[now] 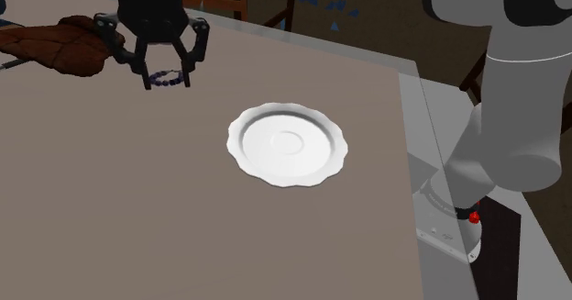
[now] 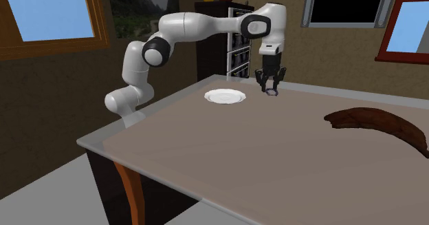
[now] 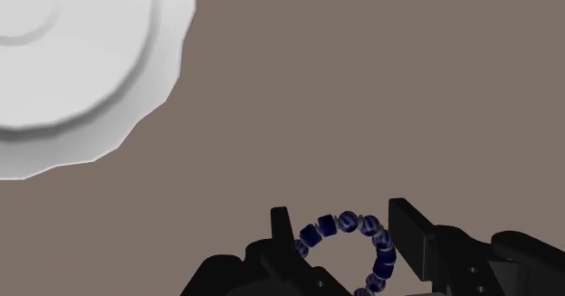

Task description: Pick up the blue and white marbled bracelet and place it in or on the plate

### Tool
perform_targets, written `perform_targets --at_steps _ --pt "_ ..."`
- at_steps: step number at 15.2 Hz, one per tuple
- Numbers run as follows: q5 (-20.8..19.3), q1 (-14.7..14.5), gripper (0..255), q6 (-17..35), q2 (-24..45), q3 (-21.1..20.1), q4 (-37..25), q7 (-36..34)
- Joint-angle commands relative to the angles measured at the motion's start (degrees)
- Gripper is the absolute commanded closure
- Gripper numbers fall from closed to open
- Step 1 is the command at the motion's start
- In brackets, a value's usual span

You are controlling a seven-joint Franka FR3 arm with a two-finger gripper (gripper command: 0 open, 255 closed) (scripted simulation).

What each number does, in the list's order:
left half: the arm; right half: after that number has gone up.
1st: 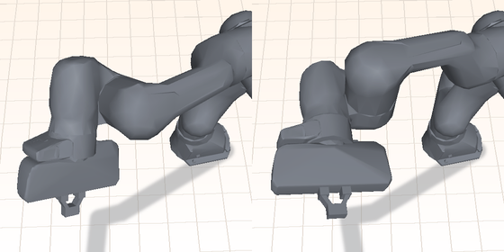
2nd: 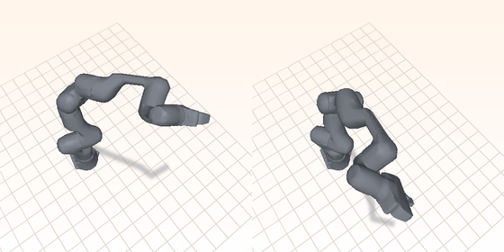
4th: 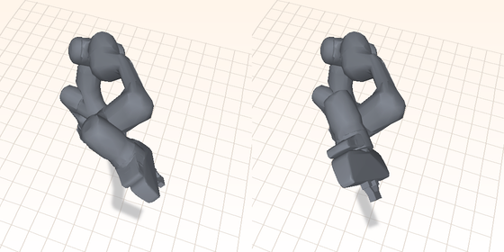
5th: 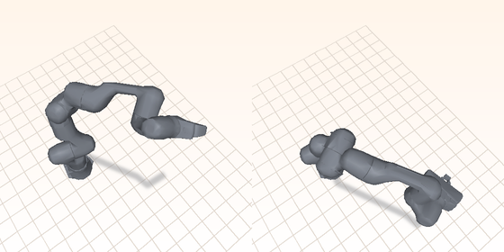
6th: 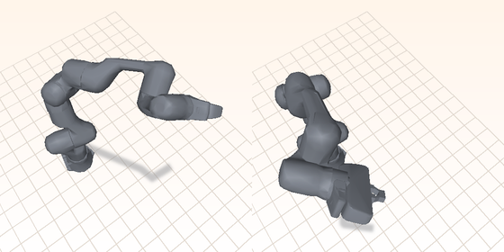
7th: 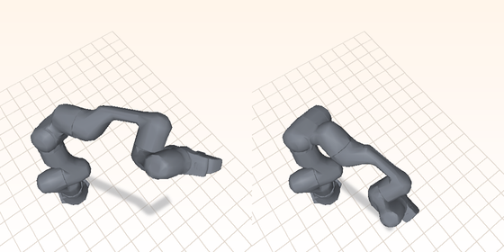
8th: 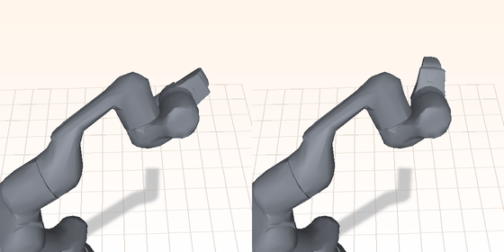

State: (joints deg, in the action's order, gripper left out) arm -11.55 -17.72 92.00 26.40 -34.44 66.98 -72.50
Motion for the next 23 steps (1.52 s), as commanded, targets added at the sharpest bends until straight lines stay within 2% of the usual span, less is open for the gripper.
perform_targets --at_steps 1,3,7,12,16,20,23 --pt "-0.2 -0.5 255 -1.8 0.4 0.0 -2.2 0.0" --pt "-0.5 -1.0 255 -3.2 0.9 0.1 -4.1 0.0" --pt "6.0 5.0 255 2.7 -11.8 -2.0 13.3 0.6" --pt "14.7 8.6 255 6.3 -26.3 -2.4 28.7 3.6" --pt "21.1 8.7 255 6.8 -37.2 -1.0 38.3 6.3" --pt "26.4 6.8 255 5.7 -47.6 1.3 46.6 8.3" --pt "26.7 6.6 255 8.0 -47.8 1.1 49.1 8.6"
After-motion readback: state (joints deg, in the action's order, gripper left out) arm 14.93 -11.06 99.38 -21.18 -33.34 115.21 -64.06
